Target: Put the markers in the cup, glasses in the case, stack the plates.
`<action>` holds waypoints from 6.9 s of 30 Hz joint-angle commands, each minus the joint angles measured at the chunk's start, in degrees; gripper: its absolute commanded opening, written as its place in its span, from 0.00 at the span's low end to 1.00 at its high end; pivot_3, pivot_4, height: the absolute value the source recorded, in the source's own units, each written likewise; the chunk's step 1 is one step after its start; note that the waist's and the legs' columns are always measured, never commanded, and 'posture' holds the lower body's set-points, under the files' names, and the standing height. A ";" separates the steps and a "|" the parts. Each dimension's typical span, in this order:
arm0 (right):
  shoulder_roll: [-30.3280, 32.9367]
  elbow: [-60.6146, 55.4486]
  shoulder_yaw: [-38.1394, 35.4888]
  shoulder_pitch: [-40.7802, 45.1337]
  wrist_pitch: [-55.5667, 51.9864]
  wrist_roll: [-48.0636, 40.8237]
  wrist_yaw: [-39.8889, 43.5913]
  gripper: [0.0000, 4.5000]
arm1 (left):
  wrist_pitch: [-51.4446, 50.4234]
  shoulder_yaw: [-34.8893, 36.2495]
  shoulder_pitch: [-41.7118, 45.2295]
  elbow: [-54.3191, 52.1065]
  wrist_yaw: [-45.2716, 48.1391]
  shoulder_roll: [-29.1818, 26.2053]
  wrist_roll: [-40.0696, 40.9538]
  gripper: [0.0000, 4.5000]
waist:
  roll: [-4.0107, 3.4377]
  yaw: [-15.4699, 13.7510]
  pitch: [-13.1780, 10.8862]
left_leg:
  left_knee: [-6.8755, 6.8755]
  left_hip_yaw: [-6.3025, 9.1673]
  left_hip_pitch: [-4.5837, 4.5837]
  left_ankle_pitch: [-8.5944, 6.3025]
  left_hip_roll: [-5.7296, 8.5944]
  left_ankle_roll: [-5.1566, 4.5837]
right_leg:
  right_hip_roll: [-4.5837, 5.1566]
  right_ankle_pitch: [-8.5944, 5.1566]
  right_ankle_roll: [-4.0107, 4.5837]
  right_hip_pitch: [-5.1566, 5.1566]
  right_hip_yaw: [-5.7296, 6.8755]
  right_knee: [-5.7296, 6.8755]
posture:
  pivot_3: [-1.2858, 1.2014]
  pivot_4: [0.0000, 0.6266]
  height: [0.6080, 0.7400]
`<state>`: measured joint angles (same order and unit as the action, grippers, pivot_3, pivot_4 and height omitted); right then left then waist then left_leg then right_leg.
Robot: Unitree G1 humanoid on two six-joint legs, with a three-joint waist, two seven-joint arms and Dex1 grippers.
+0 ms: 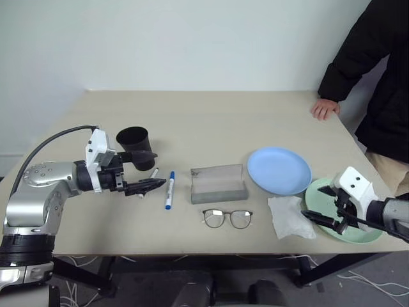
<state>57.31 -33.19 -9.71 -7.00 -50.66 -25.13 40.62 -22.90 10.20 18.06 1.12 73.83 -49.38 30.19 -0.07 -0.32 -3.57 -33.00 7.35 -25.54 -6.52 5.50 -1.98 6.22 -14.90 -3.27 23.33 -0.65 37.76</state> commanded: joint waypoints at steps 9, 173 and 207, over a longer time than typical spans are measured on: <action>-3.21 2.04 1.98 -0.91 -1.50 7.57 -7.41 0.96 | 1.84 -0.18 0.38 -1.27 -0.34 0.90 0.17 0.98 | 0.00 0.06 0.01 | -0.04 -0.43 0.05 -0.05 -0.05 -0.09 | 0.68 0.10 -0.17 0.07 0.87 0.01 | 0.52 0.00 0.90; -1.70 11.61 7.82 24.55 4.17 -3.07 16.32 0.01 | 5.87 0.28 0.77 -2.01 -6.07 1.74 -1.54 0.98 | 0.09 -0.32 0.10 | -0.49 -0.56 -0.04 -0.12 -0.25 -0.19 | 0.79 0.40 -0.29 -0.05 1.38 -0.05 | 0.52 0.00 0.90; -12.31 28.77 16.70 22.84 4.24 9.27 5.62 0.58 | 5.83 -0.08 0.08 -2.68 -6.56 1.94 -1.50 0.98 | -0.02 -0.31 0.11 | -0.49 -0.59 0.03 -0.12 -0.25 -0.20 | 0.67 0.42 -0.30 -0.05 1.38 0.01 | 0.52 0.00 0.90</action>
<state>45.50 -3.34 7.62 15.08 -45.78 -15.67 46.42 -17.46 9.55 17.24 -0.14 67.43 -47.16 28.67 -0.09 -0.63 -3.46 -33.49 6.77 -25.51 -6.64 5.25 -2.17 6.89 -14.47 -3.57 23.28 0.73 37.77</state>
